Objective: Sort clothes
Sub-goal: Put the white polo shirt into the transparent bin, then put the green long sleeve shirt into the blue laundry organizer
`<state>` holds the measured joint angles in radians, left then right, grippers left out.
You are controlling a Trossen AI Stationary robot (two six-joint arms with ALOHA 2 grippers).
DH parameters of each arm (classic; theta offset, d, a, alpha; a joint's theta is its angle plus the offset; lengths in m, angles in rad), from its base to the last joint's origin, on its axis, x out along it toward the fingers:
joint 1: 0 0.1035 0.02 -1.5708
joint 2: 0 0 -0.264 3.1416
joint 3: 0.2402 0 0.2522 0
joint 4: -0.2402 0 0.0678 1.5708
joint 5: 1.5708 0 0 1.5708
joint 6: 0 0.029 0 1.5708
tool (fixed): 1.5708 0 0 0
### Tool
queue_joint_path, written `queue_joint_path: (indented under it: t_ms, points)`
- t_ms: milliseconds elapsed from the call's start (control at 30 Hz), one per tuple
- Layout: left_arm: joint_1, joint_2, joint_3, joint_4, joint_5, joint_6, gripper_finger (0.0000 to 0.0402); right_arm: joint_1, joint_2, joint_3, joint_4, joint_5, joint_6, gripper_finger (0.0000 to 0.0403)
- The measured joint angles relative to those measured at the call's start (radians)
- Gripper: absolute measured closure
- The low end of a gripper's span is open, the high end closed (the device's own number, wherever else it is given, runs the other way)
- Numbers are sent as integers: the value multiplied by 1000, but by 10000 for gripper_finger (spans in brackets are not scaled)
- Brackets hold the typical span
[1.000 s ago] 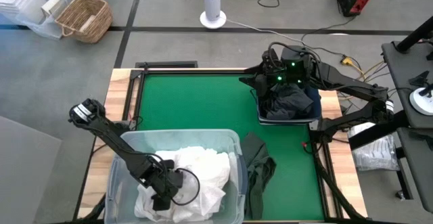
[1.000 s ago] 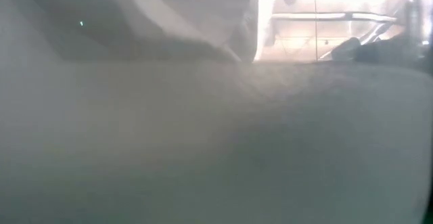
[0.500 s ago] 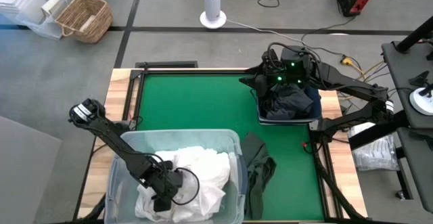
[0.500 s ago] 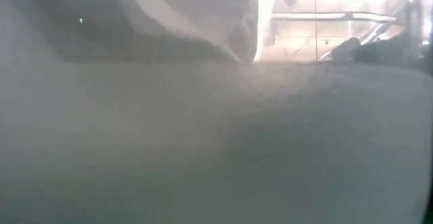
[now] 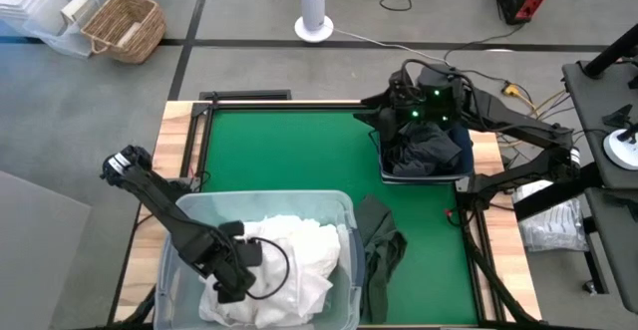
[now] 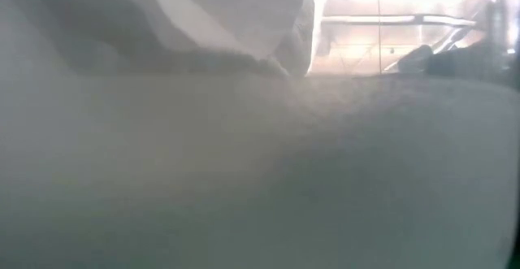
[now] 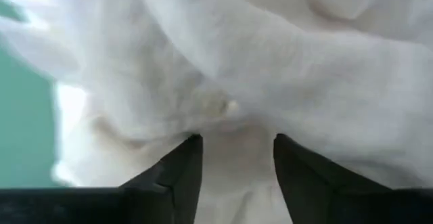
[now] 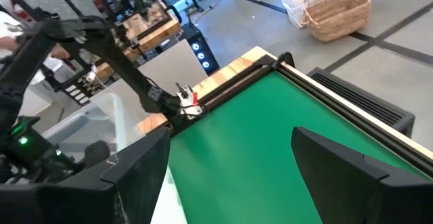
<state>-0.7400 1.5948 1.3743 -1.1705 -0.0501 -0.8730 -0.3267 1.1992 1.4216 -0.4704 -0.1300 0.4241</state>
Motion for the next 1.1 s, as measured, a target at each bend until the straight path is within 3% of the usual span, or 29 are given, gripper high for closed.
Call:
queue_joint_path:
  t_ms: [233,567,833,1100]
  points:
    - [-1,-1,103,-162,-15,0,217,34,0,67,-49,0,-24,113]
    - [-1,-3,338,-342,-43,-13,216,138,-2,196,-334,1,-56,115]
    - [-1,-7,580,-401,-273,14,216,297,-6,249,-565,6,40,121]
    - [-1,-8,788,-401,-518,132,216,477,-6,225,-828,1,301,109]
